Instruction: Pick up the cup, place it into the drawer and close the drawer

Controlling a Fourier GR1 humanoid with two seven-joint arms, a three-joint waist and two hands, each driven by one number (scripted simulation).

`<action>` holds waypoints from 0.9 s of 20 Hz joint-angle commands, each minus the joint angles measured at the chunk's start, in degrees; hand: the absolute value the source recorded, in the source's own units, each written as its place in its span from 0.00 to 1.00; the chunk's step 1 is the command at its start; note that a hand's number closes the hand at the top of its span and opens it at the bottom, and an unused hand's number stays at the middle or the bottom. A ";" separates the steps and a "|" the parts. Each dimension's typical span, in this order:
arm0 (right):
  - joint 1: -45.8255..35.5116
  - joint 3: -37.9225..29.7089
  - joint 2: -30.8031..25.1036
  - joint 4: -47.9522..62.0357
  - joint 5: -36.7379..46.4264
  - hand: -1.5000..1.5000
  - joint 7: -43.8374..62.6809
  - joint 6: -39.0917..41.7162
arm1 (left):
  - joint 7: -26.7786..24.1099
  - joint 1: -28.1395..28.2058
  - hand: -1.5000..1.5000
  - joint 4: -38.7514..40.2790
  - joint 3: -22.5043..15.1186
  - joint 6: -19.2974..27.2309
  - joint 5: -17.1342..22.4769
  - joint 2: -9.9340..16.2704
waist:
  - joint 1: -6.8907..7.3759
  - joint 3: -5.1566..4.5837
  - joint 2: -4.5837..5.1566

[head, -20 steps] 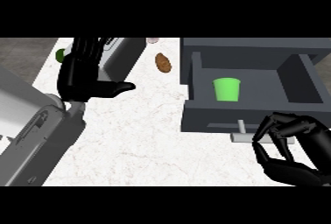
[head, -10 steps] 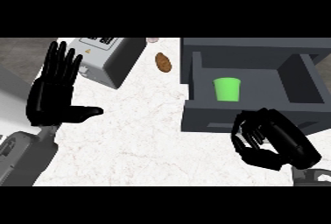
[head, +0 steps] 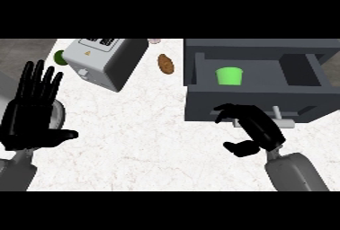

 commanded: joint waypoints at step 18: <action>-36.65 -14.48 1.88 58.56 2.00 0.00 -15.70 -5.35 | 1.88 5.20 0.00 0.80 8.60 -11.84 -1.79 -2.38 | 1.51 0.08 0.72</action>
